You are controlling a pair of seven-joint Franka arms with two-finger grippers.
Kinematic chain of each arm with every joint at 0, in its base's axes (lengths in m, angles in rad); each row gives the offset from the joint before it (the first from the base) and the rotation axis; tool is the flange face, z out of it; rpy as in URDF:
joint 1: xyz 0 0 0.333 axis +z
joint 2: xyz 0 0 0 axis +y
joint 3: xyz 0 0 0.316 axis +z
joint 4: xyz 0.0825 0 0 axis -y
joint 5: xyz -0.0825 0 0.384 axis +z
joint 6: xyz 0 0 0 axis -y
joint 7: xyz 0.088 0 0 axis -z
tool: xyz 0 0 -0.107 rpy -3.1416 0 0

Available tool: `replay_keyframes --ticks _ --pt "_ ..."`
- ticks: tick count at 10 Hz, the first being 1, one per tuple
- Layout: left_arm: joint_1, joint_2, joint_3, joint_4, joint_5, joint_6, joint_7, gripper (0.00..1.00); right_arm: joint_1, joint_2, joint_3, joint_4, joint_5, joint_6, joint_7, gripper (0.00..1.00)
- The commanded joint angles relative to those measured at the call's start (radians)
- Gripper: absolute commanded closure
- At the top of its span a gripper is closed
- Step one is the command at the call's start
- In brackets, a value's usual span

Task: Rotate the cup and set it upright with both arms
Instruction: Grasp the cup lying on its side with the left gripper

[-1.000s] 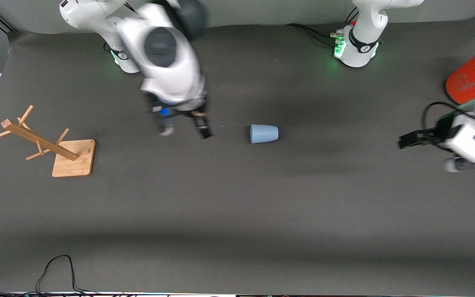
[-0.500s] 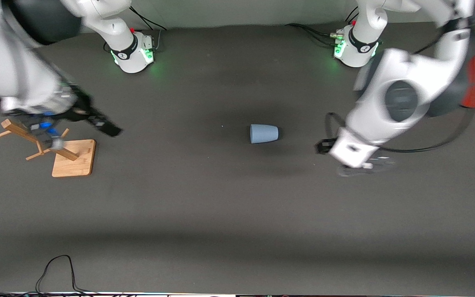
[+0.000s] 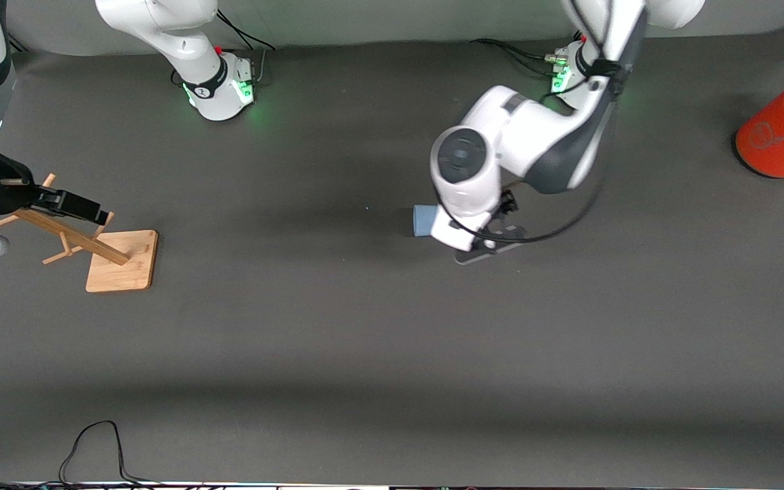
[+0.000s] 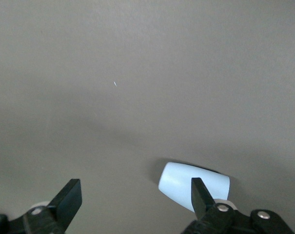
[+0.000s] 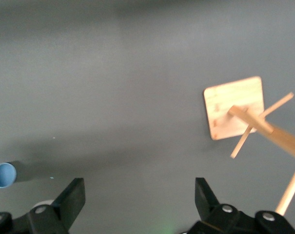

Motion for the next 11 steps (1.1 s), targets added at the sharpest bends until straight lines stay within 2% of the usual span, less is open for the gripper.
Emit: replay_keyframes --ticks 1,5,11 --pt "-0.109 0.089 0.02 0.052 0.061 -0.011 -0.14 0.0 0.001 -0.023 0.007 -0.027 -0.03 0.032 -0.109 0.0" --pt "-0.199 0.284 0.021 0.216 0.113 -0.02 -0.261 0.0 0.001 -0.024 -0.017 -0.028 -0.032 0.031 -0.111 0.0" --pt "-0.255 0.357 0.02 0.224 0.149 -0.027 -0.263 0.0 0.001 -0.024 -0.028 -0.03 -0.032 0.032 -0.177 0.0"
